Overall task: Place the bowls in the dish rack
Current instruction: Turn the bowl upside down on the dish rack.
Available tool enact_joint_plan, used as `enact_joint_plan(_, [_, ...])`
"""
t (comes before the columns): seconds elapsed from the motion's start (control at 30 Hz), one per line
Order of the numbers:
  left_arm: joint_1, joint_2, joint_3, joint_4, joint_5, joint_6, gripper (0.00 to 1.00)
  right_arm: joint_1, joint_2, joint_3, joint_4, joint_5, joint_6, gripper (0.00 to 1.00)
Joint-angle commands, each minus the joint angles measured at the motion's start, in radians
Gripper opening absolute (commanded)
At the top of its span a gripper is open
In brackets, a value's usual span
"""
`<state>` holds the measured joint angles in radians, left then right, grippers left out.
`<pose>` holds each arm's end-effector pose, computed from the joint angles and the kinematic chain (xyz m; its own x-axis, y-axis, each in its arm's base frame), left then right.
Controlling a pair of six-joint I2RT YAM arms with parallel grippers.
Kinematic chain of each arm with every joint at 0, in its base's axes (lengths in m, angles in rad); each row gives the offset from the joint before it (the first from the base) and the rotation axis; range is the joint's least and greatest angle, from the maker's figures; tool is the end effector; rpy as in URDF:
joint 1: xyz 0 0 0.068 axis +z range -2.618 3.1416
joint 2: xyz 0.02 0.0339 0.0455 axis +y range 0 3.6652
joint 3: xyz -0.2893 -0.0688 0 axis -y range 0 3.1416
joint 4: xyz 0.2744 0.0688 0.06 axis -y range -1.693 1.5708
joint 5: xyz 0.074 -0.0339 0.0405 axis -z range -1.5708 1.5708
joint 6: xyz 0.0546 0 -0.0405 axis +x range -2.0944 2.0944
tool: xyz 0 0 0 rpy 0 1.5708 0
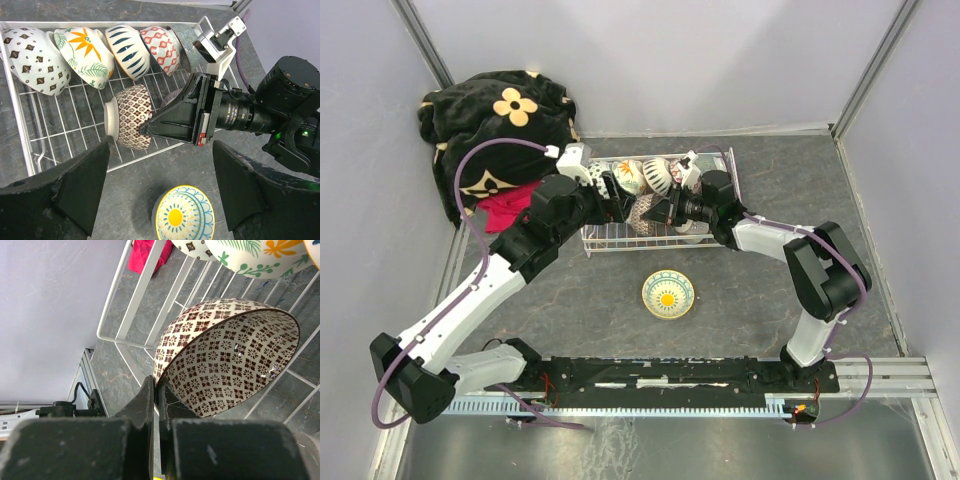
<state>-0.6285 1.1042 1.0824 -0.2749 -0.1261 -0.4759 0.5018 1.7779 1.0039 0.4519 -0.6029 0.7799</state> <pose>0.2371 -0.1638 0.3884 -0.4329 -0.2473 -0.8669 0.3236 0.8549 -0.4054 0.3625 0.2342 0.2101 -0.8075 0.2176 -0.5482 -0.4218 0.4366 0.7947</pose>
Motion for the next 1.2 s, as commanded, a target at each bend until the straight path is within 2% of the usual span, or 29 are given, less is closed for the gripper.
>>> enact_joint_plan(0.0, [0.005, 0.010, 0.023, 0.058, 0.016, -0.006, 0.89, -0.006, -0.029, -0.020, -0.032, -0.041, -0.040, 0.02])
enact_joint_plan(0.33, [0.006, 0.042, 0.033, 0.063, 0.031, -0.007, 0.89, -0.023, -0.022, -0.029, -0.138, -0.055, -0.111, 0.12])
enact_joint_plan(0.97, [0.005, 0.063, 0.044, 0.059, 0.039, -0.001, 0.89, -0.077, -0.136, -0.060, -0.364, 0.036, -0.217, 0.15])
enact_joint_plan(1.17, [0.005, 0.062, 0.038, 0.058, 0.038, -0.001, 0.89, -0.094, -0.202, -0.067, -0.446, 0.056, -0.255, 0.26])
